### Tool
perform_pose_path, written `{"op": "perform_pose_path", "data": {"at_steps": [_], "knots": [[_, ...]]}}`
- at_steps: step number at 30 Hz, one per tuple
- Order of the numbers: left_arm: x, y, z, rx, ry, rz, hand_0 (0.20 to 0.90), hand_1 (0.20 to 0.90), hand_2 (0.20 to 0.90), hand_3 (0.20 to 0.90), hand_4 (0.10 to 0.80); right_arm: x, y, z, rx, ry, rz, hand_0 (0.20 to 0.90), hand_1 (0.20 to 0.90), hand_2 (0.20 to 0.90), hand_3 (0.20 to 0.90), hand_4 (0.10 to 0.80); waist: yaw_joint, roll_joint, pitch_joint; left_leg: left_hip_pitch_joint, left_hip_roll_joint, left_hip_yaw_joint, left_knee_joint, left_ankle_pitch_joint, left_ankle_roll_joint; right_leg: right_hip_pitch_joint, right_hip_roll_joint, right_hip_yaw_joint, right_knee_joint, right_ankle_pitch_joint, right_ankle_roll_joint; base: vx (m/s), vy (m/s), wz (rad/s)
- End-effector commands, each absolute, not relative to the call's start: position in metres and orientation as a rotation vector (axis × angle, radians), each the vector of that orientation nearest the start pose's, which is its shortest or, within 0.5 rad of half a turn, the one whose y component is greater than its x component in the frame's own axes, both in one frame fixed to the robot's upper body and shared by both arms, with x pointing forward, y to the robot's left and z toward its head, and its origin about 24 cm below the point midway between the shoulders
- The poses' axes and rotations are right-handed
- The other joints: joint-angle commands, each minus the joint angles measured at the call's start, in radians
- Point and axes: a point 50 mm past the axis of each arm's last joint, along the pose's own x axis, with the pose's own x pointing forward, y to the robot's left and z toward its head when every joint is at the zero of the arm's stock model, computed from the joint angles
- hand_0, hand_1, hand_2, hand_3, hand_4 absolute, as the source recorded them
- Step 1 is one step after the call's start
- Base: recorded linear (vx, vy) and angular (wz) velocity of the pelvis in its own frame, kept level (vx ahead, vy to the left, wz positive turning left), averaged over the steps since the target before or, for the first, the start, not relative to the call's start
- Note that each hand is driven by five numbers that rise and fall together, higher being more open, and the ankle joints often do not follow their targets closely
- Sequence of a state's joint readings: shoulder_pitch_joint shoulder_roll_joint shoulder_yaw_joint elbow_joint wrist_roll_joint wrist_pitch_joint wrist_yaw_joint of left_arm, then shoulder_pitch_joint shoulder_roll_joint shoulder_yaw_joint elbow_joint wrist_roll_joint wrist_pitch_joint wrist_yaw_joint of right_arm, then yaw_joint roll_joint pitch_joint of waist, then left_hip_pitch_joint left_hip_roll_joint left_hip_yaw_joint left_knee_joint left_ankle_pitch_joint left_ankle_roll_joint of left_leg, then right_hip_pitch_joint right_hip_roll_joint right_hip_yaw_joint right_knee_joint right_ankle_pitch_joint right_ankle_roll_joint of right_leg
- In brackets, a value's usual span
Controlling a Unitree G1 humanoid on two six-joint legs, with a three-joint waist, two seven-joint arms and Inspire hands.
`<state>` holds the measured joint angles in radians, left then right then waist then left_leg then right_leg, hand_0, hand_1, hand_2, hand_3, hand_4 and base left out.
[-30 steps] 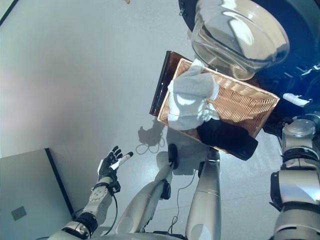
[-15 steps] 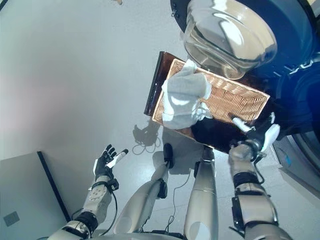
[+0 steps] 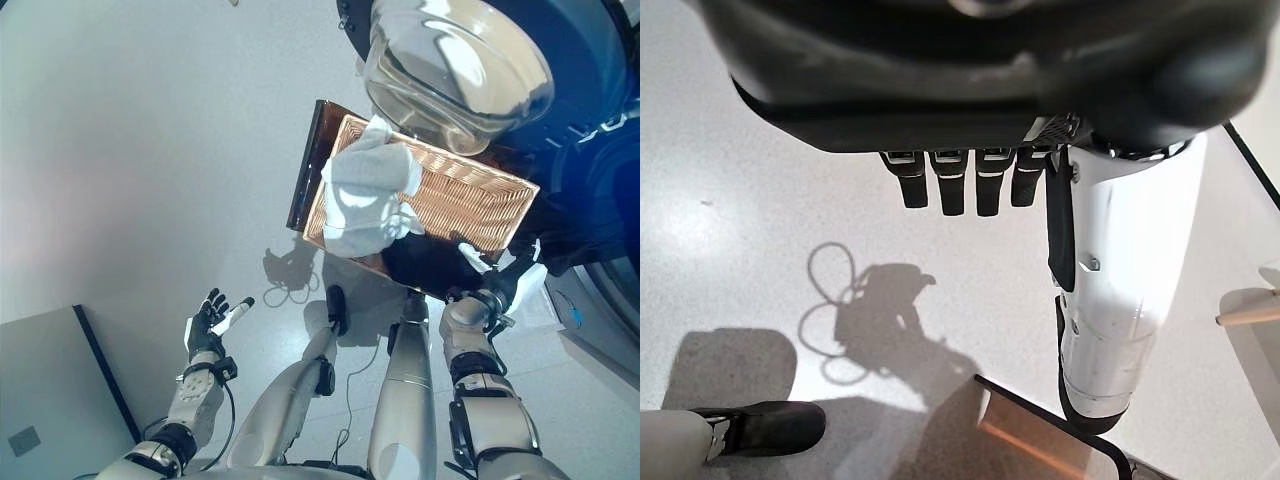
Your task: Pick up the clothes and place them into the washing machine
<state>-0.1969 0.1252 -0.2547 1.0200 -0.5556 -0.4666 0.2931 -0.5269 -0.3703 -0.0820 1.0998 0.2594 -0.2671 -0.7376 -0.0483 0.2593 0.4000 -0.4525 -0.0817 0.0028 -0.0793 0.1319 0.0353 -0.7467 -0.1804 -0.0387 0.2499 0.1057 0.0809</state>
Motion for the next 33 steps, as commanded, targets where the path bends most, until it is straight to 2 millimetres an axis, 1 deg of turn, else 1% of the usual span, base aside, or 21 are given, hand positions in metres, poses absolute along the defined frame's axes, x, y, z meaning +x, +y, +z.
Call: {"op": "perform_pose_path", "data": {"at_steps": [1,3,4,7,9,10,14,15,16,18,19,20,22,23,25,27,28,29,30,31,33], "knots": [[0.205,0.202,-0.103,-0.071,0.490,0.495,0.900,0.900,0.900,0.900,0.800,0.279,-0.320,0.005,-0.146,0.219,-1.067,0.900,0.900,0.900,0.900,0.800,-0.001,-0.016,-0.069,0.009,0.004,0.004,-0.008,-0.033,-0.122,0.075,-0.010,0.008,-0.098,0.041,0.022,0.065,-0.030,-0.07],[0.201,0.204,-0.107,-0.052,0.517,0.497,0.900,0.900,0.900,0.900,0.800,0.273,-0.326,-0.001,-0.159,0.262,-1.067,0.900,0.900,0.900,0.900,0.800,0.001,-0.025,-0.081,0.028,0.008,0.007,-0.008,-0.039,-0.119,0.098,-0.007,0.007,-0.102,0.037,0.022,0.064,-0.024,-0.04],[0.201,0.204,-0.107,-0.052,0.517,0.497,0.900,0.900,0.900,0.900,0.800,0.273,-0.326,-0.001,-0.159,0.262,-1.067,0.900,0.900,0.900,0.900,0.800,0.001,-0.025,-0.081,0.028,0.008,0.007,-0.008,-0.039,-0.119,0.098,-0.007,0.006,-0.102,0.037,0.022,0.097,-0.043,-0.02],[0.189,0.211,-0.115,-0.035,0.574,0.519,0.900,0.900,0.900,0.900,0.800,0.259,-0.331,-0.013,-0.168,0.321,-1.082,0.900,0.900,0.900,0.900,0.800,0.000,-0.048,-0.110,0.083,0.015,0.010,-0.008,-0.057,-0.115,0.166,0.000,-0.001,-0.113,0.026,0.023,0.121,-0.039,-0.07],[0.187,0.212,-0.116,-0.033,0.584,0.524,0.900,0.900,0.900,0.900,0.800,0.255,-0.332,-0.017,-0.172,0.338,-1.080,0.900,0.900,0.900,0.900,0.800,0.000,-0.053,-0.116,0.094,0.018,0.011,-0.008,-0.058,-0.114,0.182,0.002,-0.001,-0.122,0.030,0.023,0.086,-0.023,-0.10],[0.183,0.214,-0.118,-0.038,0.597,0.532,0.900,0.900,0.900,0.900,0.800,0.249,-0.332,-0.023,-0.183,0.366,-1.075,0.900,0.900,0.900,0.900,0.800,0.000,-0.061,-0.131,0.120,0.023,0.013,-0.008,-0.068,-0.111,0.211,0.007,-0.001,-0.128,0.023,0.023,0.090,-0.031,-0.11],[0.180,0.217,-0.118,-0.037,0.600,0.540,0.900,0.900,0.900,0.900,0.800,0.244,-0.333,-0.028,-0.213,0.389,-1.063,0.900,0.900,0.900,0.900,0.800,0.005,-0.067,-0.133,0.161,0.029,0.027,-0.008,-0.079,-0.102,0.246,0.012,-0.002,-0.132,0.012,0.023,0.063,-0.014,-0.13],[0.182,0.220,-0.117,-0.035,0.590,0.545,0.900,0.900,0.900,0.900,0.800,0.246,-0.333,-0.026,-0.221,0.380,-1.063,0.900,0.900,0.900,0.900,0.800,0.004,-0.069,-0.121,0.176,0.027,0.037,0.015,-0.083,-0.093,0.247,0.014,0.002,-0.114,0.002,0.020,-0.012,0.009,-0.16],[0.183,0.221,-0.116,-0.035,0.581,0.549,0.900,0.900,0.900,0.900,0.800,0.247,-0.334,-0.024,-0.225,0.371,-1.063,0.900,0.900,0.900,0.900,0.800,0.003,-0.072,-0.110,0.165,0.023,0.040,0.052,-0.096,-0.089,0.243,0.014,0.007,-0.100,-0.002,0.019,-0.040,0.003,-0.19],[0.188,0.223,-0.112,-0.034,0.559,0.552,0.900,0.900,0.900,0.900,0.800,0.252,-0.334,-0.018,-0.231,0.341,-1.062,0.900,0.900,0.900,0.900,0.800,-0.002,-0.079,-0.086,0.116,0.018,0.054,0.140,-0.123,-0.084,0.221,0.011,0.022,-0.061,-0.010,0.013,-0.093,-0.016,-0.10],[0.189,0.225,-0.111,-0.030,0.553,0.553,0.900,0.900,0.900,0.900,0.800,0.255,-0.336,-0.013,-0.232,0.321,-1.068,0.900,0.900,0.900,0.900,0.800,-0.005,-0.079,-0.072,0.093,0.015,0.059,0.170,-0.131,-0.083,0.206,0.012,0.027,-0.043,-0.013,0.010,-0.079,-0.012,-0.06],[0.189,0.225,-0.111,-0.030,0.552,0.553,0.900,0.900,0.900,0.900,0.800,0.255,-0.336,-0.013,-0.231,0.320,-1.068,0.900,0.900,0.900,0.900,0.800,-0.005,-0.080,-0.072,0.089,0.015,0.060,0.175,-0.134,-0.083,0.203,0.012,0.029,-0.040,-0.015,0.010,-0.091,0.001,-0.07],[0.189,0.228,-0.110,-0.031,0.547,0.557,0.900,0.900,0.900,0.900,0.800,0.262,-0.339,-0.002,-0.245,0.279,-1.074,0.900,0.900,0.900,0.900,0.800,-0.009,-0.073,-0.061,0.025,0.014,0.080,0.231,-0.151,-0.081,0.138,0.019,0.049,0.014,-0.031,0.004,-0.058,0.001,-0.07],[0.189,0.228,-0.110,-0.031,0.548,0.557,0.900,0.900,0.900,0.900,0.800,0.262,-0.339,-0.002,-0.245,0.279,-1.074,0.900,0.900,0.900,0.900,0.800,-0.008,-0.073,-0.061,0.026,0.015,0.080,0.235,-0.157,-0.081,0.137,0.019,0.049,0.020,-0.037,0.004,-0.022,-0.003,-0.04],[0.186,0.229,-0.112,-0.036,0.554,0.562,0.900,0.900,0.900,0.900,0.800,0.264,-0.344,0.005,-0.260,0.257,-1.087,0.900,0.900,0.900,0.900,0.800,-0.008,-0.064,-0.063,-0.010,0.016,0.093,0.251,-0.163,-0.080,0.094,0.023,0.062,0.043,-0.042,0.001,-0.023,0.009,-0.05],[0.182,0.227,-0.114,-0.045,0.566,0.554,0.900,0.900,0.900,0.900,0.800,0.267,-0.349,0.014,-0.277,0.228,-1.109,0.900,0.900,0.900,0.900,0.800,-0.009,-0.047,-0.062,-0.051,0.019,0.107,0.274,-0.169,-0.078,0.045,0.024,0.076,0.069,-0.052,-0.004,-0.022,0.027,-0.08],[0.182,0.227,-0.115,-0.045,0.567,0.554,0.900,0.900,0.900,0.900,0.800,0.267,-0.349,0.014,-0.277,0.228,-1.109,0.900,0.900,0.900,0.900,0.800,-0.008,-0.047,-0.064,-0.053,0.019,0.108,0.275,-0.169,-0.078,0.043,0.024,0.077,0.070,-0.052,-0.004,-0.015,0.036,-0.09],[0.179,0.226,-0.116,-0.045,0.573,0.552,0.900,0.900,0.900,0.900,0.800,0.268,-0.353,0.019,-0.291,0.215,-1.128,0.900,0.900,0.900,0.900,0.800,-0.007,-0.038,-0.061,-0.076,0.022,0.114,0.290,-0.173,-0.077,0.018,0.025,0.081,0.084,-0.060,-0.008,-0.004,0.015,-0.05],[0.179,0.226,-0.116,-0.045,0.573,0.552,0.900,0.900,0.900,0.900,0.800,0.268,-0.353,0.019,-0.291,0.215,-1.128,0.900,0.900,0.900,0.900,0.800,-0.007,-0.038,-0.062,-0.076,0.022,0.114,0.290,-0.173,-0.077,0.018,0.026,0.082,0.085,-0.060,-0.008,-0.006,0.039,-0.08],[0.177,0.224,-0.117,-0.048,0.577,0.549,0.900,0.900,0.900,0.900,0.800,0.269,-0.356,0.024,-0.296,0.196,-1.151,0.900,0.900,0.900,0.900,0.800,-0.006,-0.026,-0.060,-0.098,0.019,0.119,0.304,-0.180,-0.075,-0.010,0.028,0.093,0.104,-0.069,-0.011,-0.009,0.030,-0.04],[0.177,0.224,-0.117,-0.049,0.576,0.549,0.900,0.900,0.900,0.900,0.800,0.270,-0.361,0.031,-0.302,0.179,-1.179,0.900,0.900,0.900,0.900,0.800,-0.006,-0.017,-0.057,-0.134,0.016,0.125,0.346,-0.195,-0.072,-0.043,0.027,0.104,0.139,-0.082,-0.014,-0.008,0.021,-0.02]]}}
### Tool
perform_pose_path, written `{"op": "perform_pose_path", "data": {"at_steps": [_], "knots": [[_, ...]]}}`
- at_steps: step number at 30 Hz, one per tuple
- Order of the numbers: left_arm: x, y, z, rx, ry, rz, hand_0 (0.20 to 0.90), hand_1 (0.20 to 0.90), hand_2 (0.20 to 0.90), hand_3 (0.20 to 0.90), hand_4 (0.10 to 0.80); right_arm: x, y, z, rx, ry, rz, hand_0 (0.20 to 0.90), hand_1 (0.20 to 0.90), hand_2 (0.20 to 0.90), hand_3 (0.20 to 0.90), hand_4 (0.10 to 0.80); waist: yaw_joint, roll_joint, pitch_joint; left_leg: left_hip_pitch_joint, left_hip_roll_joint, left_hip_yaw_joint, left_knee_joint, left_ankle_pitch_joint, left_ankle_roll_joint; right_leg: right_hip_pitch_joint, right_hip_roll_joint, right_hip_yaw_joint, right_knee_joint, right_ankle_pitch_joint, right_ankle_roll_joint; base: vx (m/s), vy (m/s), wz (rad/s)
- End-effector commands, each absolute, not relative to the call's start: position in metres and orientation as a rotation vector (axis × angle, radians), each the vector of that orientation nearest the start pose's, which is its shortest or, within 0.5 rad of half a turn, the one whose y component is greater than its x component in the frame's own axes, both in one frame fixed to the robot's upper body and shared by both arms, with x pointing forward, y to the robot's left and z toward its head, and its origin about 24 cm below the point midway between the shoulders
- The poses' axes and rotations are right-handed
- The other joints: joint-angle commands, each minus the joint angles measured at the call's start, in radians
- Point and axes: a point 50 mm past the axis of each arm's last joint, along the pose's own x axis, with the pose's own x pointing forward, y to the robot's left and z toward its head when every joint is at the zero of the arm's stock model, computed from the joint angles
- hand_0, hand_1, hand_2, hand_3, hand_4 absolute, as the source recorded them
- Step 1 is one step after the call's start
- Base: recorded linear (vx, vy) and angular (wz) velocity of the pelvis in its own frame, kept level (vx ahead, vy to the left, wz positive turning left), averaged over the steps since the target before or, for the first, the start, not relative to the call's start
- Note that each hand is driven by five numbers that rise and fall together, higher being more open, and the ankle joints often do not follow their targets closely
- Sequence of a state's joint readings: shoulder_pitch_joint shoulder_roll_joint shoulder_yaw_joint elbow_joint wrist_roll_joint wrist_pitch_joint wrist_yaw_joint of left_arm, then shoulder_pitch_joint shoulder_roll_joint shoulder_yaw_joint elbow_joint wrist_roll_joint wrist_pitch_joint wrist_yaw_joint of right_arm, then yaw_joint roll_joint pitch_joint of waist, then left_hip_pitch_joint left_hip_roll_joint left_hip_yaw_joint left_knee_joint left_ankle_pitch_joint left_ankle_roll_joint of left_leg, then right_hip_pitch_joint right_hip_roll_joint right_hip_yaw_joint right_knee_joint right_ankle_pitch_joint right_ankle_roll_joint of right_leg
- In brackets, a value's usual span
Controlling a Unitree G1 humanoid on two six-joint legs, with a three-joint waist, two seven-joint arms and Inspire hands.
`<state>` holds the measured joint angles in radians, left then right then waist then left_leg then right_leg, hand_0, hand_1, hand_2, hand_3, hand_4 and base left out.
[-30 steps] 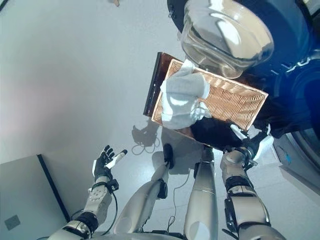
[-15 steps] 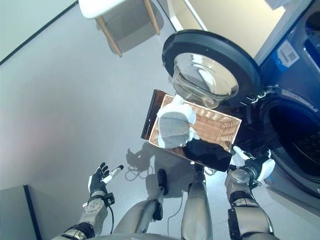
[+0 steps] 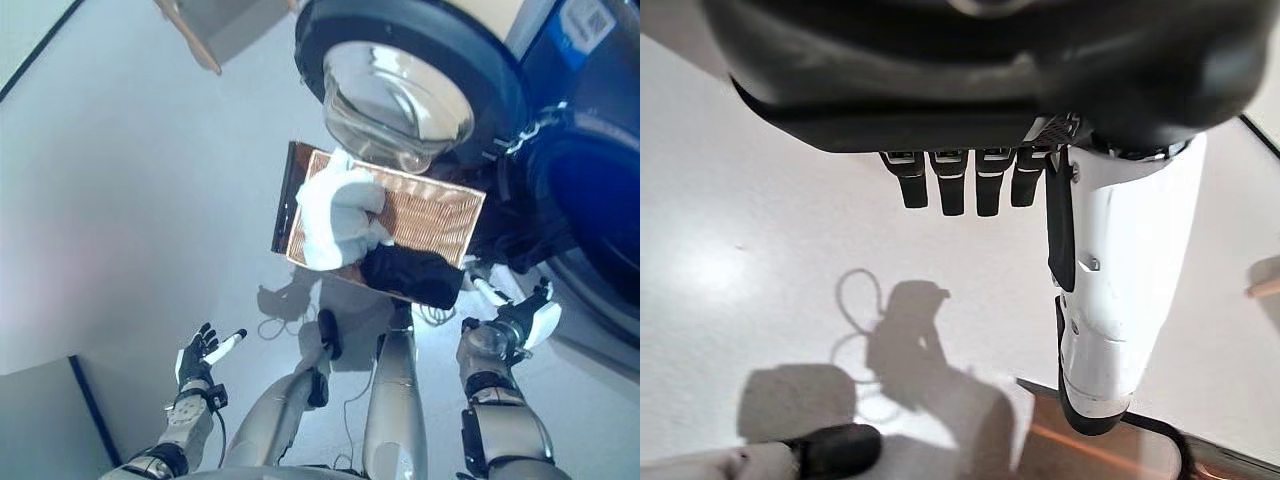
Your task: Pick up the clothes and place them into the washing machine
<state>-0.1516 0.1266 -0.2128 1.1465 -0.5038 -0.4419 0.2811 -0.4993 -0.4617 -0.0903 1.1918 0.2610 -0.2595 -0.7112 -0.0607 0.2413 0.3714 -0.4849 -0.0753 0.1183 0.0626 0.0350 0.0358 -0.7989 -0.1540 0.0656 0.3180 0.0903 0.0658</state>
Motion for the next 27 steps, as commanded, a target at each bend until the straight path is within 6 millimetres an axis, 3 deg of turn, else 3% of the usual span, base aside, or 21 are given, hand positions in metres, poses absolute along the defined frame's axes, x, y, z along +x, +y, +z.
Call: {"op": "perform_pose_path", "data": {"at_steps": [1,12,13,22,27], "knots": [[0.177,0.223,-0.117,-0.052,0.577,0.550,0.900,0.900,0.900,0.900,0.800,0.272,-0.362,0.035,-0.307,0.172,-1.185,0.900,0.900,0.900,0.900,0.800,0.006,0.005,-0.027,-0.117,0.011,0.014,0.225,-0.107,-0.071,-0.011,0.002,0.009,0.096,-0.073,-0.002,0.000,0.000,0.00],[0.179,0.212,-0.119,-0.052,0.588,0.502,0.900,0.900,0.900,0.900,0.800,0.268,-0.392,0.059,-0.288,0.184,-1.335,0.900,0.900,0.900,0.900,0.800,0.011,0.033,-0.016,-0.261,0.014,0.045,0.403,-0.184,-0.063,-0.160,0.006,0.060,0.264,-0.140,-0.026,0.003,0.002,0.00],[0.181,0.211,-0.118,-0.053,0.581,0.493,0.900,0.900,0.900,0.900,0.800,0.268,-0.394,0.063,-0.298,0.180,-1.341,0.900,0.900,0.900,0.900,0.800,0.015,0.038,-0.018,-0.263,0.015,0.040,0.417,-0.217,-0.066,-0.164,0.010,0.066,0.285,-0.176,-0.024,0.080,-0.001,-0.01],[0.189,0.210,-0.112,-0.069,0.539,0.499,0.900,0.900,0.900,0.900,0.800,0.273,-0.402,0.083,-0.315,0.162,-1.426,0.900,0.900,0.900,0.900,0.800,0.028,0.061,-0.011,-0.353,0.013,0.054,0.499,-0.242,-0.062,-0.257,0.012,0.089,0.365,-0.199,-0.035,0.001,-0.002,0.02],[0.189,0.211,-0.111,-0.065,0.529,0.499,0.900,0.900,0.900,0.900,0.800,0.275,-0.406,0.092,-0.240,0.144,-1.450,0.900,0.900,0.900,0.900,0.800,0.042,0.077,-0.010,-0.393,0.007,0.063,0.517,-0.248,-0.057,-0.305,0.011,0.103,0.392,-0.203,-0.035,-0.007,0.003,0.00]]}}
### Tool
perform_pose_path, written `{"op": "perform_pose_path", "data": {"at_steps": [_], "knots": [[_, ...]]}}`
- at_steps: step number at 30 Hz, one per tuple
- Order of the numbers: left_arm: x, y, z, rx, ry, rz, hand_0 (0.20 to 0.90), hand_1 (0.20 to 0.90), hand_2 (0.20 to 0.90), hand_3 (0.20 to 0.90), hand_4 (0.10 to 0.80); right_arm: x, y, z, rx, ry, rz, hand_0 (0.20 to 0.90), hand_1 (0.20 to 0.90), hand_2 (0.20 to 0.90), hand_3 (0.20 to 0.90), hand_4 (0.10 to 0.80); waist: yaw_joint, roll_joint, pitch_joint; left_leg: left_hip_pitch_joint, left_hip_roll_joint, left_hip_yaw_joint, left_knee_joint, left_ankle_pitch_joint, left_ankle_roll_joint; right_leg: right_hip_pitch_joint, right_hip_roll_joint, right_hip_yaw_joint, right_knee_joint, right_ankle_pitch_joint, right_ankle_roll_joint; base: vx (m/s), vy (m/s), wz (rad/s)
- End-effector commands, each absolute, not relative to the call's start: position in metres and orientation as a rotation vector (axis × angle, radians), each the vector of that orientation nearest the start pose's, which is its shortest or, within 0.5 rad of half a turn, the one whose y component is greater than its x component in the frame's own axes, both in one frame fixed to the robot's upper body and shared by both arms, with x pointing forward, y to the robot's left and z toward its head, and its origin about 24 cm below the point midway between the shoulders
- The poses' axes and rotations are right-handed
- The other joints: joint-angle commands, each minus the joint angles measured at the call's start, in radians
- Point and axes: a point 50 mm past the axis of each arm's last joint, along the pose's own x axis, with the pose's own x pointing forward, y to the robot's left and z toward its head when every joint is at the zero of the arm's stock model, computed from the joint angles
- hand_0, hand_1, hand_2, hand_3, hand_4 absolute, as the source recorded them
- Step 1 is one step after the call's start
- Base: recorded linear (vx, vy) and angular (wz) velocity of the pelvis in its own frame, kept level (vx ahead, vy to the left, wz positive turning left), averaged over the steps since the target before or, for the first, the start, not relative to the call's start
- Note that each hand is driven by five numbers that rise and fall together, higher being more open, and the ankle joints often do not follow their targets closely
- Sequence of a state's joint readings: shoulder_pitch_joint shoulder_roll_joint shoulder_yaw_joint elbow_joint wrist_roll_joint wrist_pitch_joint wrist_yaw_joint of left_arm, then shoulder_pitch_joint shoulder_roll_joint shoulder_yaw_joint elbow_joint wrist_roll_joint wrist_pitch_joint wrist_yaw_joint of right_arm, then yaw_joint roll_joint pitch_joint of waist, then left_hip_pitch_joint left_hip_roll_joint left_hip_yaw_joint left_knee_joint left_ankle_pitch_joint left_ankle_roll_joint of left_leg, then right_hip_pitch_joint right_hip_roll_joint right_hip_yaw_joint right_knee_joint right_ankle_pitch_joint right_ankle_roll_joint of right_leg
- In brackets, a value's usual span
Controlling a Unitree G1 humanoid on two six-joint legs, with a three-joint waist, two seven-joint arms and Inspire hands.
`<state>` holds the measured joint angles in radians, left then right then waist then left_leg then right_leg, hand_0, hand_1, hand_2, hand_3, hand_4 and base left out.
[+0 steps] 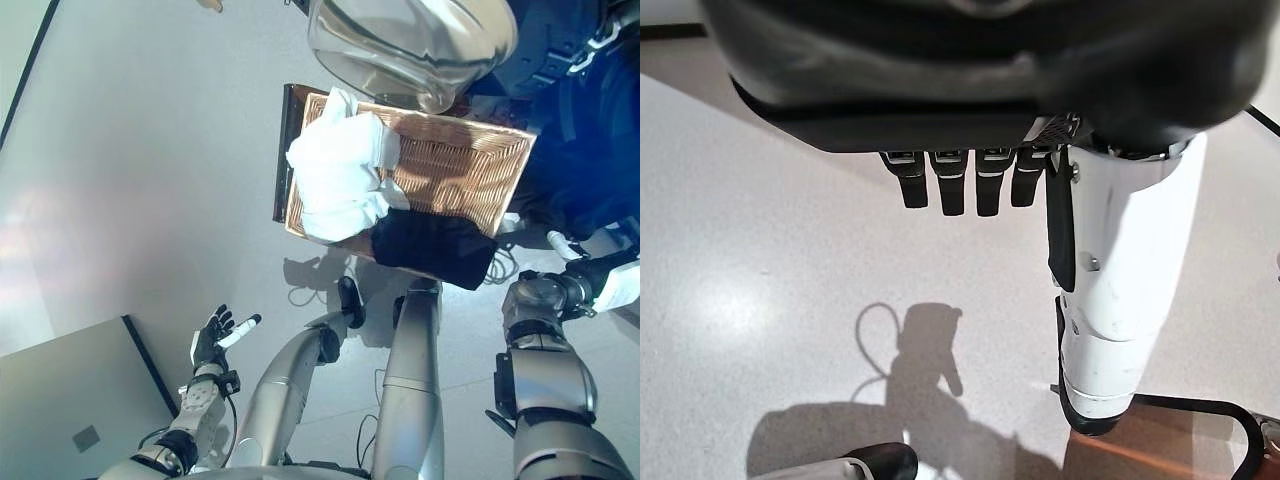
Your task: Pick up the clothes and place them into the washing machine
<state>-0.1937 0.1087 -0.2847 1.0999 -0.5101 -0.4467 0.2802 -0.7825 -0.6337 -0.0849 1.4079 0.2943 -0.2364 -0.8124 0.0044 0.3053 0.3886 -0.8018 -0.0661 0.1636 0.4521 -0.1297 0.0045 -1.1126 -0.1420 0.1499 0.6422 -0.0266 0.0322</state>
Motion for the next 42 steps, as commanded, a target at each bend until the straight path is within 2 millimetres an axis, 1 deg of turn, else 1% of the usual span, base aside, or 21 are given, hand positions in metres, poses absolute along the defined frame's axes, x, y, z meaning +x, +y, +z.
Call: {"op": "perform_pose_path", "data": {"at_steps": [1,2,4,5,7,8,13,15,18,20,24,25,26,27,29,32,33,34,35,40,42], "knots": [[0.190,0.212,-0.109,-0.070,0.518,0.504,0.900,0.900,0.900,0.900,0.800,0.279,-0.404,0.094,-0.222,0.124,-1.433,0.900,0.900,0.900,0.900,0.800,-0.022,0.014,-0.026,-0.085,-0.001,0.019,0.132,-0.084,-0.024,0.000,0.001,0.021,0.071,-0.085,-0.001,0.000,0.000,0.00],[0.190,0.212,-0.109,-0.070,0.518,0.504,0.900,0.900,0.900,0.900,0.800,0.279,-0.404,0.094,-0.222,0.124,-1.432,0.900,0.900,0.900,0.900,0.800,-0.022,0.013,-0.027,-0.087,-0.001,0.019,0.133,-0.084,-0.024,-0.001,0.001,0.021,0.072,-0.085,-0.001,-0.039,-0.006,-0.01],[0.195,0.216,-0.103,-0.093,0.473,0.512,0.900,0.900,0.900,0.900,0.800,0.291,-0.395,0.101,-0.154,0.026,-1.327,0.900,0.900,0.900,0.900,0.800,-0.018,0.011,-0.022,-0.117,-0.002,0.019,0.147,-0.082,-0.020,-0.027,0.003,0.022,0.081,-0.083,-0.001,-0.048,-0.029,0.04],[0.196,0.217,-0.101,-0.105,0.453,0.514,0.900,0.900,0.900,0.900,0.800,0.293,-0.394,0.103,-0.165,0.010,-1.296,0.900,0.900,0.900,0.900,0.800,-0.018,0.011,-0.021,-0.127,-0.002,0.019,0.152,-0.082,-0.019,-0.034,0.003,0.023,0.081,-0.082,-0.001,-0.041,-0.031,0.09],[0.197,0.221,-0.097,-0.118,0.422,0.513,0.900,0.900,0.900,0.900,0.800,0.293,-0.396,0.109,-0.187,-0.012,-1.294,0.900,0.900,0.900,0.900,0.800,-0.012,0.013,-0.027,-0.149,-0.003,0.019,0.162,-0.080,-0.019,-0.055,0.004,0.023,0.096,-0.085,-0.001,-0.026,-0.011,0.08],[0.197,0.221,-0.097,-0.118,0.422,0.513,0.900,0.900,0.900,0.900,0.800,0.293,-0.396,0.109,-0.187,-0.012,-1.294,0.900,0.900,0.900,0.900,0.800,-0.012,0.013,-0.027,-0.150,-0.003,0.019,0.162,-0.080,-0.019,-0.056,0.004,0.023,0.096,-0.085,-0.001,-0.023,0.000,0.13],[0.192,0.218,-0.094,-0.141,0.391,0.477,0.900,0.900,0.900,0.900,0.800,0.295,-0.408,0.140,-0.186,-0.093,-1.333,0.900,0.900,0.900,0.900,0.800,0.019,0.029,-0.055,-0.199,-0.011,0.020,0.184,-0.077,-0.017,-0.108,0.002,0.024,0.126,-0.092,-0.003,-0.024,-0.002,0.12],[0.191,0.218,-0.093,-0.145,0.378,0.463,0.900,0.900,0.900,0.900,0.800,0.295,-0.412,0.150,-0.172,-0.123,-1.344,0.900,0.900,0.900,0.900,0.800,0.030,0.035,-0.063,-0.215,-0.010,0.020,0.193,-0.076,-0.017,-0.124,0.001,0.023,0.137,-0.094,-0.004,-0.013,-0.009,0.08],[0.187,0.219,-0.091,-0.157,0.364,0.447,0.900,0.900,0.900,0.900,0.800,0.294,-0.419,0.171,-0.171,-0.172,-1.368,0.900,0.900,0.900,0.900,0.800,0.048,0.041,-0.076,-0.237,-0.009,0.019,0.196,-0.071,-0.018,-0.145,0.001,0.022,0.149,-0.099,-0.005,-0.010,-0.015,0.08],[0.183,0.217,-0.094,-0.157,0.379,0.434,0.900,0.900,0.900,0.900,0.800,0.292,-0.424,0.184,-0.173,-0.196,-1.384,0.900,0.900,0.900,0.900,0.800,0.060,0.046,-0.087,-0.248,-0.009,0.019,0.195,-0.067,-0.020,-0.159,-0.001,0.020,0.153,-0.098,-0.004,-0.002,-0.005,0.06],[0.179,0.219,-0.094,-0.169,0.382,0.435,0.900,0.900,0.900,0.900,0.800,0.294,-0.427,0.208,-0.156,-0.264,-1.384,0.900,0.900,0.900,0.900,0.800,0.073,0.046,-0.094,-0.263,-0.006,0.013,0.189,-0.054,-0.024,-0.173,0.001,0.014,0.156,-0.097,-0.003,-0.011,-0.024,0.05],[0.179,0.219,-0.094,-0.170,0.382,0.435,0.900,0.900,0.900,0.900,0.800,0.294,-0.427,0.208,-0.156,-0.264,-1.383,0.900,0.900,0.900,0.900,0.800,0.073,0.047,-0.094,-0.264,-0.005,0.013,0.189,-0.054,-0.024,-0.173,0.001,0.013,0.156,-0.097,-0.003,0.000,0.000,0.00],[0.179,0.221,-0.093,-0.173,0.377,0.443,0.900,0.900,0.900,0.900,0.800,0.299,-0.423,0.215,-0.155,-0.289,-1.354,0.900,0.900,0.900,0.900,0.800,0.077,0.043,-0.093,-0.275,-0.001,0.013,0.192,-0.053,-0.024,-0.179,0.004,0.006,0.161,-0.096,-0.002,-0.008,-0.005,-0.04],[0.179,0.221,-0.093,-0.174,0.377,0.443,0.900,0.900,0.900,0.900,0.800,0.299,-0.423,0.216,-0.155,-0.290,-1.353,0.900,0.900,0.900,0.900,0.800,0.077,0.043,-0.093,-0.276,0.000,0.013,0.193,-0.054,-0.024,-0.180,0.005,0.006,0.161,-0.096,-0.002,-0.024,-0.036,-0.03],[0.179,0.223,-0.093,-0.181,0.377,0.454,0.900,0.900,0.900,0.900,0.800,0.307,-0.415,0.223,-0.151,-0.333,-1.277,0.900,0.900,0.900,0.900,0.800,0.076,0.034,-0.091,-0.294,0.005,0.008,0.203,-0.052,-0.024,-0.190,0.007,-0.002,0.167,-0.092,0.001,-0.034,-0.066,0.09],[0.179,0.227,-0.091,-0.191,0.367,0.461,0.900,0.900,0.900,0.900,0.800,0.309,-0.414,0.225,-0.150,-0.344,-1.223,0.900,0.900,0.900,0.900,0.800,0.071,0.028,-0.095,-0.300,0.010,-0.001,0.206,-0.047,-0.028,-0.196,0.004,-0.009,0.176,-0.096,0.001,-0.024,-0.047,0.12],[0.179,0.228,-0.091,-0.195,0.365,0.464,0.900,0.900,0.900,0.900,0.800,0.311,-0.412,0.227,-0.134,-0.360,-1.204,0.785,0.785,0.785,0.785,0.718,0.070,0.026,-0.096,-0.303,0.011,-0.004,0.207,-0.046,-0.029,-0.199,0.005,-0.012,0.178,-0.097,-0.001,-0.013,-0.026,0.06],[0.179,0.228,-0.091,-0.200,0.364,0.460,0.900,0.900,0.900,0.900,0.800,0.312,-0.411,0.228,-0.126,-0.365,-1.183,0.543,0.543,0.543,0.543,0.545,0.070,0.025,-0.098,-0.303,0.012,-0.005,0.206,-0.046,-0.030,-0.200,0.005,-0.013,0.179,-0.099,-0.002,-0.006,-0.016,0.03],[0.177,0.228,-0.091,-0.206,0.364,0.460,0.900,0.900,0.900,0.900,0.800,0.313,-0.410,0.229,-0.126,-0.368,-1.173,0.200,0.200,0.200,0.200,0.300,0.071,0.024,-0.100,-0.303,0.011,-0.007,0.207,-0.045,-0.031,-0.202,0.006,-0.013,0.181,-0.099,-0.002,0.000,0.000,0.00],[0.175,0.229,-0.092,-0.213,0.368,0.452,0.900,0.900,0.900,0.900,0.800,0.316,-0.407,0.233,-0.129,-0.387,-1.144,0.200,0.200,0.200,0.200,0.300,0.077,0.019,-0.108,-0.302,0.013,-0.010,0.204,-0.044,-0.032,-0.202,0.009,-0.016,0.181,-0.101,-0.005,0.003,-0.007,-0.02],[0.177,0.228,-0.090,-0.218,0.355,0.448,0.900,0.900,0.900,0.900,0.800,0.316,-0.407,0.235,-0.123,-0.394,-1.144,0.200,0.200,0.200,0.200,0.300,0.079,0.020,-0.110,-0.304,0.014,-0.008,0.205,-0.045,-0.031,-0.205,0.009,-0.015,0.183,-0.102,-0.004,0.000,0.000,0.00]]}}
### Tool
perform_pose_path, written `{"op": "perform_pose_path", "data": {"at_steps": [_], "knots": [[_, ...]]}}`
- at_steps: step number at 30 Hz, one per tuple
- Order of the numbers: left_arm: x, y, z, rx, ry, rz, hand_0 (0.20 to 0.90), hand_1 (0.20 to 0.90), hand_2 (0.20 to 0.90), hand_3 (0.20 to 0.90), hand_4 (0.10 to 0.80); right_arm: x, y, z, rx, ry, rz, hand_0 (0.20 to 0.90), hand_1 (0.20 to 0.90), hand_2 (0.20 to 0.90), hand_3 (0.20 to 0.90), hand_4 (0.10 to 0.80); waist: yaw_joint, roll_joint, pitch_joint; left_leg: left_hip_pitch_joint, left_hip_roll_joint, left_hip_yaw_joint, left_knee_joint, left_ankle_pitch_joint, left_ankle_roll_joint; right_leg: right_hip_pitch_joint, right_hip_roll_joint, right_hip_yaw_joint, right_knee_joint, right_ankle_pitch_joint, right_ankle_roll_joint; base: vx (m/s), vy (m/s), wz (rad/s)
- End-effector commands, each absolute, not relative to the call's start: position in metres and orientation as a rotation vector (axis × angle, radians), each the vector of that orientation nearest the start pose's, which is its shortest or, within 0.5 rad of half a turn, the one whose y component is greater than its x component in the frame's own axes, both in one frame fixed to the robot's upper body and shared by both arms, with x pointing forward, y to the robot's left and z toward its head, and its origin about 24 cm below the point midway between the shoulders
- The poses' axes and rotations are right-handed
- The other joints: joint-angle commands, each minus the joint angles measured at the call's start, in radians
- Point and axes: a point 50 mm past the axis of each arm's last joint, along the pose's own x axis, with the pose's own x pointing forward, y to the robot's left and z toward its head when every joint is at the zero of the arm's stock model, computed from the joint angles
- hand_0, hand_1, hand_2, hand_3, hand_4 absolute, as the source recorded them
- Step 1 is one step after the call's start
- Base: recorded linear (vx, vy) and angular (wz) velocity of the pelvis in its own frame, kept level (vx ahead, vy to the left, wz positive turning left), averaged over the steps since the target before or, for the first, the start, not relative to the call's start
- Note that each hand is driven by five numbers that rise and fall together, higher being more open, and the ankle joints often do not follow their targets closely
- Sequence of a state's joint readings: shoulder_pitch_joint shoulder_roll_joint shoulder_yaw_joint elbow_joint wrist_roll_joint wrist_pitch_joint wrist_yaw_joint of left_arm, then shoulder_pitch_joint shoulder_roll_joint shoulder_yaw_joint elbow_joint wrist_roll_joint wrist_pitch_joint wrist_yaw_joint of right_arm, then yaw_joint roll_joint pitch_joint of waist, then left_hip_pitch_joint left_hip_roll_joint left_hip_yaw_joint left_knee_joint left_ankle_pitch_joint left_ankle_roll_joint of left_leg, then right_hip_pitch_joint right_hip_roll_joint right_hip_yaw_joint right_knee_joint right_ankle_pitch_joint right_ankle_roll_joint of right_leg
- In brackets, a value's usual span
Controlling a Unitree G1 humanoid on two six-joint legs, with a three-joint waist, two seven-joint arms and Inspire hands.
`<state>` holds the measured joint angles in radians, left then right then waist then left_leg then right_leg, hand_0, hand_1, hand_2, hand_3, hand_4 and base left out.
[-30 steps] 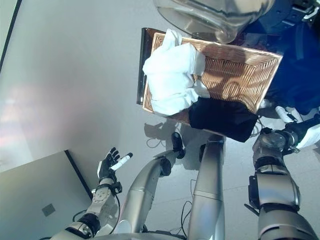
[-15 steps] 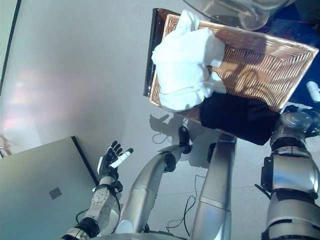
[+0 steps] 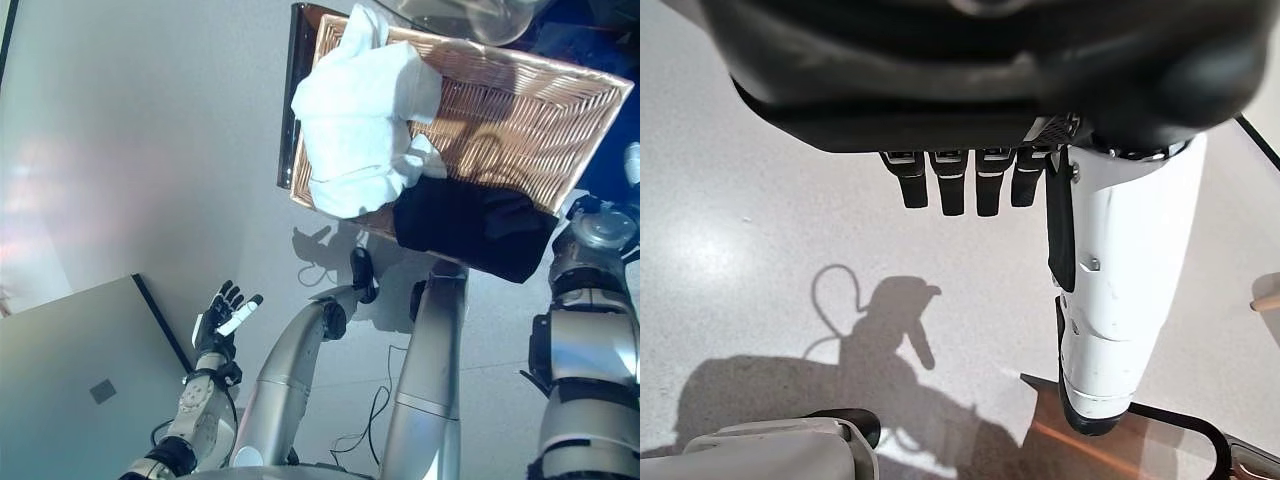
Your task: Pick up the clothes and place them into the washing machine
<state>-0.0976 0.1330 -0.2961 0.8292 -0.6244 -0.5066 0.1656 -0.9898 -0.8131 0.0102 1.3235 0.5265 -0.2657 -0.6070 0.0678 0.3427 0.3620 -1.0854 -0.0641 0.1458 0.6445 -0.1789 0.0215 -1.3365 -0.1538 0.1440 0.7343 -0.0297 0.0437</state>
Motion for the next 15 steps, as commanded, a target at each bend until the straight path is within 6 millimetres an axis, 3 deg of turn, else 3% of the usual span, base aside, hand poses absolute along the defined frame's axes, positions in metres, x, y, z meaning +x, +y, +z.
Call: {"op": "perform_pose_path", "data": {"at_steps": [1,9,12,15], "knots": [[0.178,0.229,-0.089,-0.221,0.350,0.446,0.900,0.900,0.900,0.900,0.800,0.317,-0.406,0.236,-0.120,-0.400,-1.142,0.200,0.200,0.200,0.200,0.300,0.016,-0.017,-0.084,-0.020,0.013,0.010,0.012,0.005,-0.048,0.019,0.021,-0.008,0.090,-0.100,-0.015,0.000,0.000,0.00],[0.181,0.226,-0.087,-0.226,0.335,0.425,0.900,0.900,0.900,0.900,0.800,0.311,-0.412,0.238,-0.075,-0.422,-1.158,0.200,0.200,0.200,0.200,0.300,0.016,-0.013,-0.081,-0.012,0.011,0.009,0.001,0.008,-0.047,0.027,0.018,-0.009,0.091,-0.102,-0.014,0.003,-0.001,-0.01],[0.182,0.226,-0.085,-0.229,0.326,0.422,0.900,0.900,0.900,0.900,0.800,0.309,-0.413,0.236,0.012,-0.450,-1.166,0.200,0.200,0.200,0.200,0.300,0.015,-0.012,-0.081,-0.005,0.012,0.010,-0.002,0.006,-0.047,0.033,0.018,-0.010,0.090,-0.103,-0.013,0.019,0.003,-0.05],[0.183,0.223,-0.087,-0.246,0.336,0.433,0.900,0.900,0.900,0.900,0.800,0.313,-0.405,0.225,0.248,-0.520,-1.123,0.200,0.200,0.200,0.200,0.300,0.004,-0.017,-0.080,0.020,0.014,0.009,-0.019,0.005,-0.046,0.058,0.020,-0.010,0.072,-0.100,-0.011,0.034,0.008,-0.10]]}}
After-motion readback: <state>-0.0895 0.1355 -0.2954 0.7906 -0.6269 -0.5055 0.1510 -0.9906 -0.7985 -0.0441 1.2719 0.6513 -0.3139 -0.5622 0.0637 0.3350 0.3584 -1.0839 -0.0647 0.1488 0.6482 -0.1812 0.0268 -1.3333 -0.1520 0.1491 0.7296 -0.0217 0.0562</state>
